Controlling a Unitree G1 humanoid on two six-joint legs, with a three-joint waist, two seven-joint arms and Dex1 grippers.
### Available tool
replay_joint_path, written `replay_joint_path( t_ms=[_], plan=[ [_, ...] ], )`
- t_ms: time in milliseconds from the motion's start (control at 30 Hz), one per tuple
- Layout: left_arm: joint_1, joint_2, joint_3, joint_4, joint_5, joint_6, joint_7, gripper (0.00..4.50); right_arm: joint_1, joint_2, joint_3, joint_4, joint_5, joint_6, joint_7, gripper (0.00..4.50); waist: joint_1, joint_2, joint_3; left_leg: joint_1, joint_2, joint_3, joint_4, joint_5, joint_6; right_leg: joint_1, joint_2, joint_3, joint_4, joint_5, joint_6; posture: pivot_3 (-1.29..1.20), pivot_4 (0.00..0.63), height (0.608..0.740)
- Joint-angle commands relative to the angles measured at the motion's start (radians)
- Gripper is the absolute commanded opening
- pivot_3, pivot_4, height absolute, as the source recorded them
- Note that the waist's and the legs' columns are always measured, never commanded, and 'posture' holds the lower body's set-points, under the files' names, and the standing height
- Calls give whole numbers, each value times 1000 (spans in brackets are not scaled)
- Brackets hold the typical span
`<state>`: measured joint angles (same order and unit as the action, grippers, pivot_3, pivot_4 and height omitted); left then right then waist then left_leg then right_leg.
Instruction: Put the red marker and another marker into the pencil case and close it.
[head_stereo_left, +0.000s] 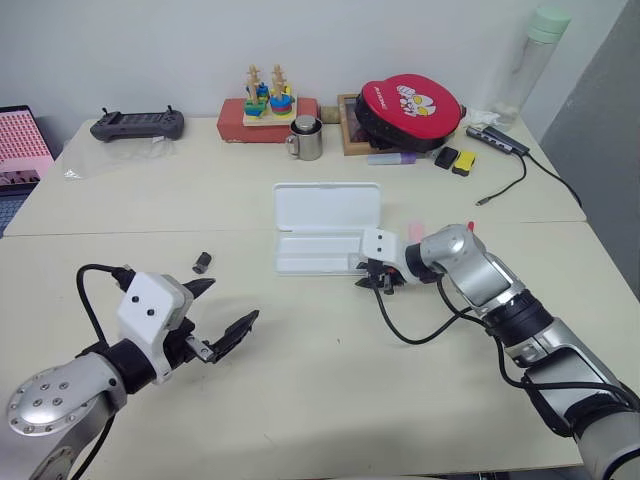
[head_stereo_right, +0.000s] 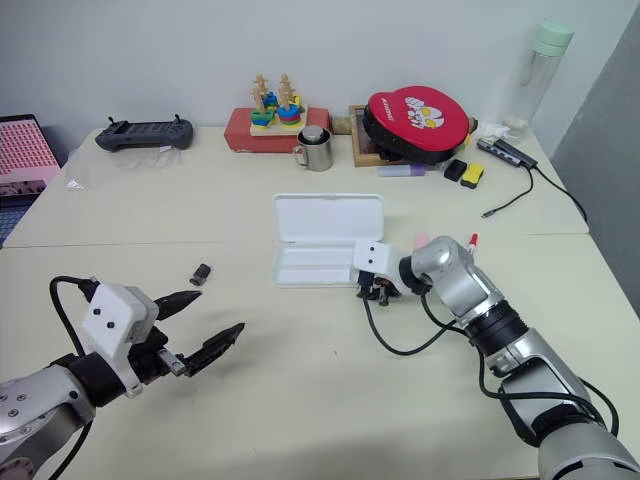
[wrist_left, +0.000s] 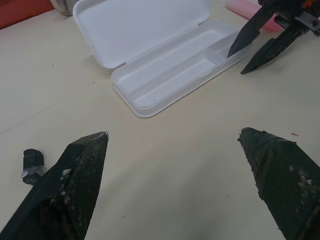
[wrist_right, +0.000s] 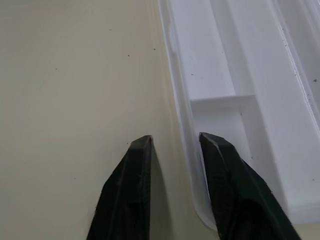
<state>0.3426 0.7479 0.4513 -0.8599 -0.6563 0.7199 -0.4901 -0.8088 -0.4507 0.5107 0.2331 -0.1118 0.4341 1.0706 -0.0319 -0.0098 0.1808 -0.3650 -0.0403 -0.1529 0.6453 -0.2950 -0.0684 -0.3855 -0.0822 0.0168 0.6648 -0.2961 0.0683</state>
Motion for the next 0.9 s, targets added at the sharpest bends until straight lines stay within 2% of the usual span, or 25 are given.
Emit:
replay_joint_path(
  t_ms=[33,100,333,500,700,800,900],
  plan=[
    [-12,2,0,-31,4,0,10,4500,-18,6,12,10,-31,-3,4,501,0,0,0,0,0,0,0,0,0,0,0,0,0,0,0,0,150,740],
    [-18,3,-1,-27,7,-1,11,4500,-19,7,14,3,-32,-7,13,19,0,0,0,0,0,0,0,0,0,0,0,0,1,0,0,0,150,740],
    [-21,0,-10,-29,11,1,17,4500,-13,7,2,-14,-30,-38,25,19,0,0,0,0,0,0,0,0,0,0,0,0,0,0,0,0,150,740],
    [-27,-1,-12,-29,13,3,20,4500,28,-37,-10,-111,-5,-63,74,19,0,0,0,0,0,0,0,0,0,-1,0,0,0,0,0,0,150,740],
    [-34,-4,-12,-11,26,-5,22,4500,177,-142,-67,-358,76,-101,137,19,4,0,0,-2,0,0,0,0,0,-1,0,0,-1,0,0,0,150,740],
    [-30,-17,-22,10,49,-17,25,4500,246,-179,-81,-409,86,-171,132,19,3,0,0,-2,0,0,0,0,0,-1,0,-1,-1,0,0,0,150,740],
    [-24,-20,-28,18,58,-25,11,4500,285,-194,-85,-453,89,-137,123,19,-2,0,0,-1,0,1,0,0,0,-1,0,0,0,0,0,0,150,740]
  ],
)
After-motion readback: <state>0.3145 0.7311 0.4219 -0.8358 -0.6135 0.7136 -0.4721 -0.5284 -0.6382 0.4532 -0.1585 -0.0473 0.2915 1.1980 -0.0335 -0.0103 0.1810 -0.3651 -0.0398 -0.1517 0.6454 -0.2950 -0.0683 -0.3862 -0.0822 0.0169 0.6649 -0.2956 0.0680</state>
